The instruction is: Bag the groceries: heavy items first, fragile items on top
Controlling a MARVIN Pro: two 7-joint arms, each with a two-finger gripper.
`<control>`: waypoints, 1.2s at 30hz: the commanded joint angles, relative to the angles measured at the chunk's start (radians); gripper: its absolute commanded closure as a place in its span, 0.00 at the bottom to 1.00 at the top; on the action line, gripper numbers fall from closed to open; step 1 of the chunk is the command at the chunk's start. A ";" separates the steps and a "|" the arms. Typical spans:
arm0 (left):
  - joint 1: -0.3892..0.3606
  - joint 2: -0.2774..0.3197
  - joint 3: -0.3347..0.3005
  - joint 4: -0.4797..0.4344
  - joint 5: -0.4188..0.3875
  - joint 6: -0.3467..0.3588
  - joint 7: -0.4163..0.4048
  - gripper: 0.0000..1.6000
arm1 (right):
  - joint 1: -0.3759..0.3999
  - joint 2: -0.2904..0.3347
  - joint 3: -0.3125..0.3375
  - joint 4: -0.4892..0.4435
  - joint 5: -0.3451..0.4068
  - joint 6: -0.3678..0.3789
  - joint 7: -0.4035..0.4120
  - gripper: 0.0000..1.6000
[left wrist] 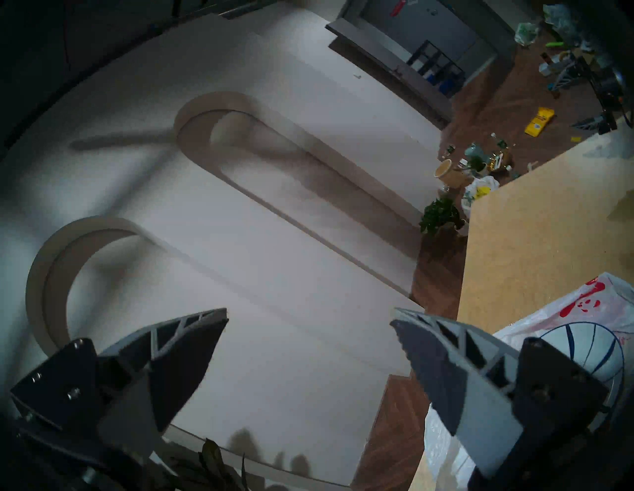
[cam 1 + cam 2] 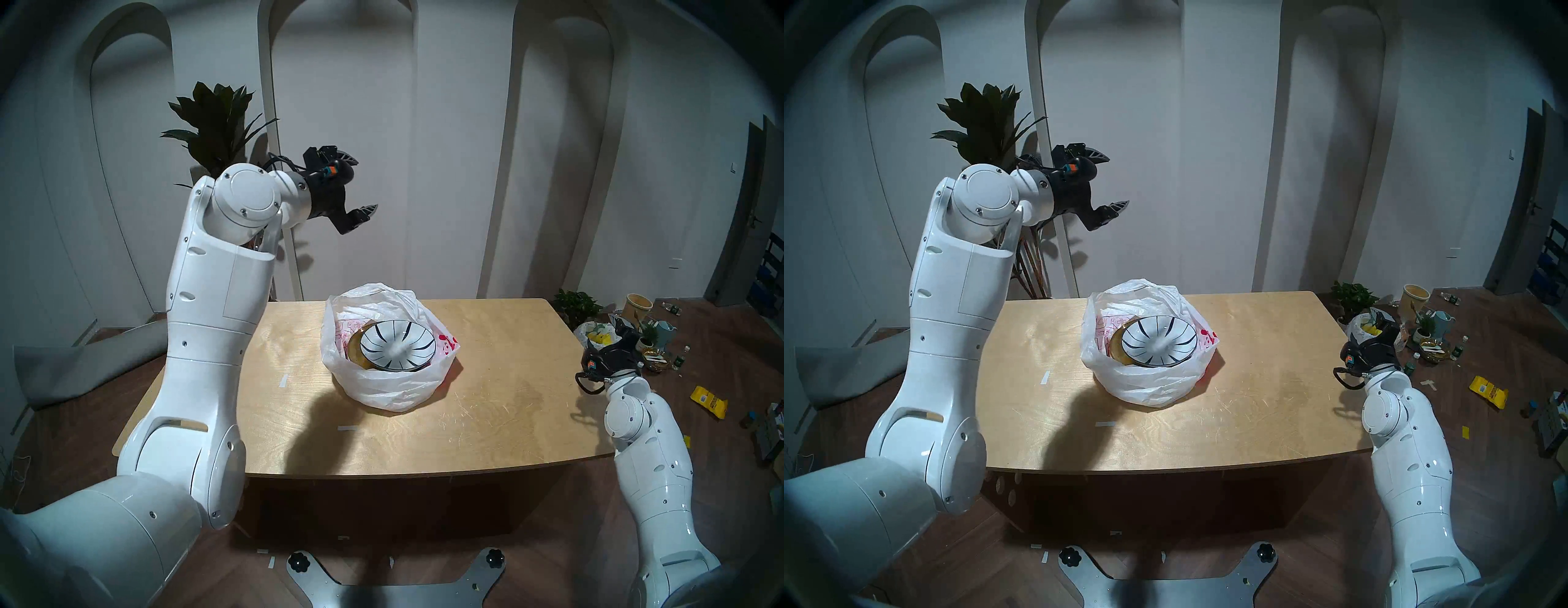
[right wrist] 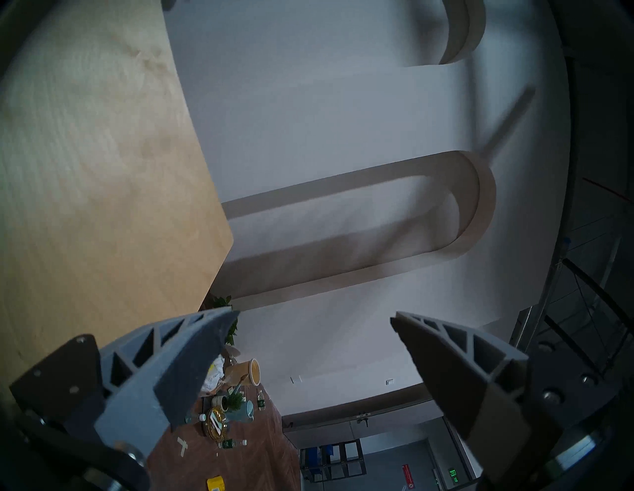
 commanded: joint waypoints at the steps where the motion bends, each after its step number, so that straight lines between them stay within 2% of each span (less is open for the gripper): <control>1: 0.090 -0.019 -0.055 -0.083 -0.029 0.031 0.036 0.00 | 0.061 -0.046 -0.027 -0.078 0.046 -0.034 -0.014 0.00; 13: 0.196 -0.048 -0.133 -0.151 -0.072 0.070 0.066 0.00 | 0.086 -0.114 -0.050 -0.102 0.150 -0.064 -0.007 0.00; 18: 0.281 -0.078 -0.172 -0.170 -0.101 0.100 0.080 0.00 | 0.094 -0.149 -0.062 -0.115 0.213 -0.082 -0.006 0.00; 22: 0.318 -0.095 -0.184 -0.174 -0.115 0.113 0.084 0.00 | 0.095 -0.161 -0.067 -0.123 0.237 -0.091 -0.006 0.00; 29: 0.432 -0.158 -0.217 -0.194 -0.167 0.153 0.097 0.00 | 0.089 -0.195 -0.074 -0.145 0.319 -0.117 -0.005 0.00; 32: 0.453 -0.171 -0.224 -0.203 -0.178 0.159 0.100 0.00 | 0.084 -0.198 -0.073 -0.153 0.333 -0.124 -0.006 0.00; 36: 0.516 -0.215 -0.247 -0.235 -0.218 0.178 0.110 0.00 | 0.054 -0.194 -0.061 -0.176 0.362 -0.144 -0.009 0.00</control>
